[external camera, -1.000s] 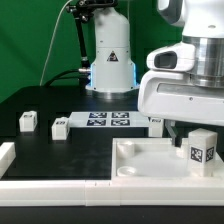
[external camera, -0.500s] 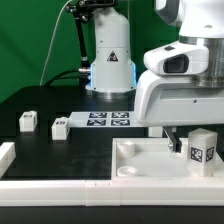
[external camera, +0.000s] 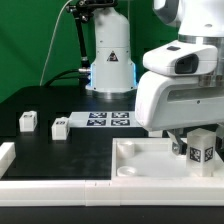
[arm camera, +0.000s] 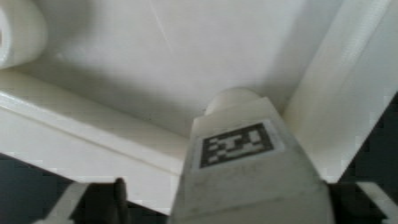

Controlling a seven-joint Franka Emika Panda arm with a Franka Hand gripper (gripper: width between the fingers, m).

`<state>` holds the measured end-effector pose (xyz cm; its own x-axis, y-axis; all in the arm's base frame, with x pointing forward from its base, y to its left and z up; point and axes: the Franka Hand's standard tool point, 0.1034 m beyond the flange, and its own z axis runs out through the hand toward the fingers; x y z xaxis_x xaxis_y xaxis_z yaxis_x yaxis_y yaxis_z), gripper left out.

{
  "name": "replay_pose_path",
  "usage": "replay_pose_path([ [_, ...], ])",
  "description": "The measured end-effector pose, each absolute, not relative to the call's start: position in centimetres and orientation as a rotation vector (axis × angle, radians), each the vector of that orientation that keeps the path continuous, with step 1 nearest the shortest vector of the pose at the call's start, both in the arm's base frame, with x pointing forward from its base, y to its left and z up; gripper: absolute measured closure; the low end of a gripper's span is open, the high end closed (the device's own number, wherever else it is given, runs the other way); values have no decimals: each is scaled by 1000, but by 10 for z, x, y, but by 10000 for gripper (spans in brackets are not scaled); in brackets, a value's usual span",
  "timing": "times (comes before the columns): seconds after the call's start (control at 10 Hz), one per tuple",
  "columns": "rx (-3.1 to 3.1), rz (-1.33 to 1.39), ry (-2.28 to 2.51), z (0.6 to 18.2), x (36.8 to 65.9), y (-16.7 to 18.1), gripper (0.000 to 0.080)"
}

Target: Assemble one leg

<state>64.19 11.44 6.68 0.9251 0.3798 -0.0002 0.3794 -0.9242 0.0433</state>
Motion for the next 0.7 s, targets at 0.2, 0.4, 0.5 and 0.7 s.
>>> replay_pose_path([
  [0.2,3054,13,537,67,642,115,507],
  [0.4,3066,13,480,66,641,116,507],
  [0.5,3102,17,208,66,641,116,507],
  [0.7,3109,18,-94,66,641,116,507],
])
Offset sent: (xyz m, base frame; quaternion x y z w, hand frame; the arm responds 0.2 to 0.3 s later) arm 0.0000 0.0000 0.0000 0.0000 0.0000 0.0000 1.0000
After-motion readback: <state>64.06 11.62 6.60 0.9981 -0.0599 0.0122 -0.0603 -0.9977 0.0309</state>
